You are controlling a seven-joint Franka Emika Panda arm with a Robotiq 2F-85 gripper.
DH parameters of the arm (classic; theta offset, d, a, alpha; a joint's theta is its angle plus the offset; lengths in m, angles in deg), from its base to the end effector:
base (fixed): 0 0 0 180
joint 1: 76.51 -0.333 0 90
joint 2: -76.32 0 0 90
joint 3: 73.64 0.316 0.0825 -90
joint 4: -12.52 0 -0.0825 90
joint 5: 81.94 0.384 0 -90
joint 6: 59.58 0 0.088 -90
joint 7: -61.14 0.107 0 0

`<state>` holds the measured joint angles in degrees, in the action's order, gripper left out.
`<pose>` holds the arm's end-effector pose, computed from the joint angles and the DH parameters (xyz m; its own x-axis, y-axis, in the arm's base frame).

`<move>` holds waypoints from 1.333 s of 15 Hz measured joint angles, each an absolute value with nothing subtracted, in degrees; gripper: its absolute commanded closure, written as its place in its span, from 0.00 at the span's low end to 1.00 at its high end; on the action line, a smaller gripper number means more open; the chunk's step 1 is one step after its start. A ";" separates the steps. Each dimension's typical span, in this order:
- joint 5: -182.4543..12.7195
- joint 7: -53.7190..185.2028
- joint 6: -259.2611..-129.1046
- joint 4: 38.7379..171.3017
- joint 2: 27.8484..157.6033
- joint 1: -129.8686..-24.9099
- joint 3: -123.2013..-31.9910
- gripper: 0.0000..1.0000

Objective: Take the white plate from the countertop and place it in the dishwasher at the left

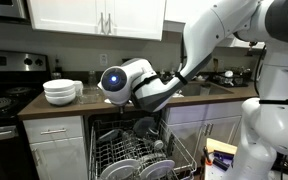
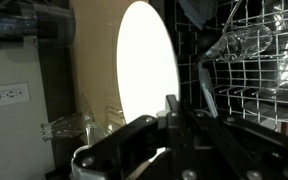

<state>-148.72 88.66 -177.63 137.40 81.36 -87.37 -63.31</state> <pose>0.5233 0.1497 0.3592 0.8396 0.5412 -0.0459 0.3466 -0.4687 0.8125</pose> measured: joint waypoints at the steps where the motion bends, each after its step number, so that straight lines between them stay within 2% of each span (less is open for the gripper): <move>1: -147.48 88.57 -177.70 138.22 80.40 -87.64 -62.91 0.96; 10: -133.55 80.81 -182.85 144.09 72.84 -88.88 -61.34 0.95; 12: -133.54 80.80 -182.86 144.16 72.73 -88.88 -61.35 0.98; 20: -130.87 80.19 -188.46 145.18 76.90 -88.84 -61.44 0.98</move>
<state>-130.87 80.19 -188.46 145.18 76.90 -88.84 -61.44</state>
